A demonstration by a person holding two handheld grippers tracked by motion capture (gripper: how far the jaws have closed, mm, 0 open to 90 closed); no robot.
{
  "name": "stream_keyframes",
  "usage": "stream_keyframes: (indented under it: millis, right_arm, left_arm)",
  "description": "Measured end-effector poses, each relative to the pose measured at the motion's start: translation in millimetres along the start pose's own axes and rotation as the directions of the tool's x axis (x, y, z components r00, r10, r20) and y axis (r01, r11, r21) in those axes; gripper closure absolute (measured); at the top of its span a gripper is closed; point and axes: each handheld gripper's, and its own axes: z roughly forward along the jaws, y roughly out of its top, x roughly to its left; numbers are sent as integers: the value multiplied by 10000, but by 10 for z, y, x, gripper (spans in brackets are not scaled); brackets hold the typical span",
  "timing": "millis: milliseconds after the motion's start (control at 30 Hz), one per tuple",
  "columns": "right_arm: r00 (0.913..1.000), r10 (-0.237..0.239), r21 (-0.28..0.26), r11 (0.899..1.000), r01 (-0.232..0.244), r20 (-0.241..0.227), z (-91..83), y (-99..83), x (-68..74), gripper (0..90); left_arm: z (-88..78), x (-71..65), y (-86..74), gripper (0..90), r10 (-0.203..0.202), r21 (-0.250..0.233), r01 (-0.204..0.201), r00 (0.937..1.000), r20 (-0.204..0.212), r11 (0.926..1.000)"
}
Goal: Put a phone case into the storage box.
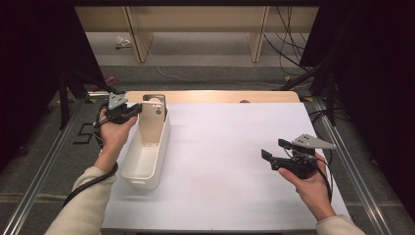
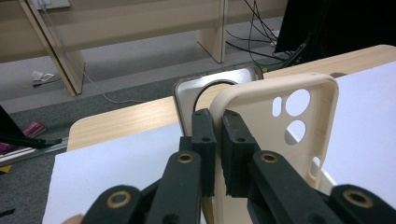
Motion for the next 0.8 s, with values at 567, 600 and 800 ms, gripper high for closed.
stream_keyframes:
  millis: [567, 600, 800]
  right_arm:
    - [10000, 15, 27, 10000, -15, -25, 5, -3, 1, 216]
    - [10000, 16, 31, 10000, -16, -31, 6, -3, 1, 216]
    - [10000, 25, 41, 10000, -25, -26, 8, -4, 3, 216]
  left_arm:
    - [112, 41, -24, 830, 76, 110, -74, 9998, -190, 9999]
    - [118, 44, -28, 828, 97, 113, -95, 9997, -203, 9999]
    - [153, 66, -48, 815, 153, 207, -147, 9994, -313, 9997]
